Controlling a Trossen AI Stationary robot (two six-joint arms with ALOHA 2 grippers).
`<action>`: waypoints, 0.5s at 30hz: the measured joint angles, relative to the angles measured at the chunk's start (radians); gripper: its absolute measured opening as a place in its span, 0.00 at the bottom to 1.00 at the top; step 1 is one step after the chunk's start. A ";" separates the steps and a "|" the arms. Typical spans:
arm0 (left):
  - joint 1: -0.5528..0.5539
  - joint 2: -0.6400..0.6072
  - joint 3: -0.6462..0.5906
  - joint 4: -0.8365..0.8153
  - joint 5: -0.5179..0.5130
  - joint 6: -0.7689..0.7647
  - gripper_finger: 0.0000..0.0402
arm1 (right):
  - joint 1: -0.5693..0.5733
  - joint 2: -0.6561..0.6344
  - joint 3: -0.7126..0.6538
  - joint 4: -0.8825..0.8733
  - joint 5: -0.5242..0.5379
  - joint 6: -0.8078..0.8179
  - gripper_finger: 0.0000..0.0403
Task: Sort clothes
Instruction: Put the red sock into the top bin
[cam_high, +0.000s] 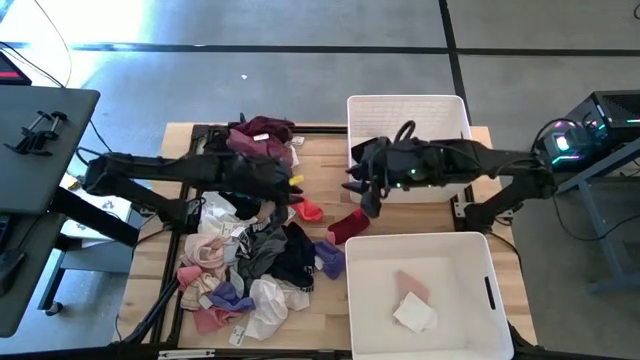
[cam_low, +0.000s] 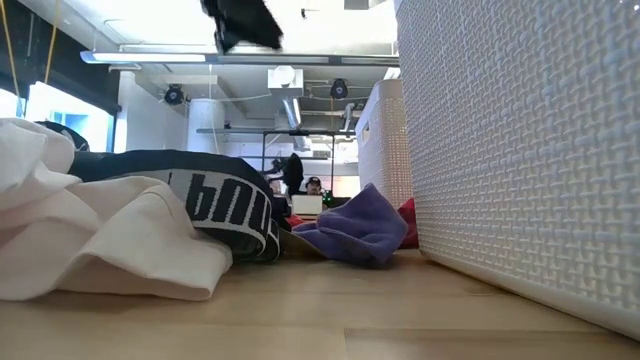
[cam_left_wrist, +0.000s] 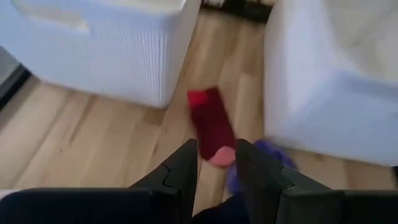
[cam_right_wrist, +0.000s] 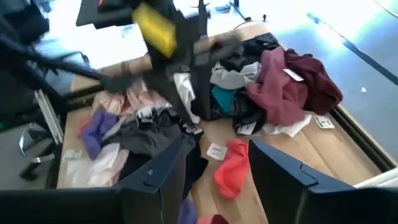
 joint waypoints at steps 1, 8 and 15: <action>0.000 0.018 -0.024 0.034 0.001 0.000 0.25 | -0.003 -0.003 0.010 -0.006 0.000 0.008 0.40; -0.002 0.202 -0.185 0.409 0.060 0.114 0.25 | 0.001 -0.011 0.075 -0.072 -0.001 0.026 0.40; -0.015 0.458 -0.203 0.647 0.137 0.245 0.25 | 0.001 -0.011 0.093 -0.073 0.001 0.069 0.40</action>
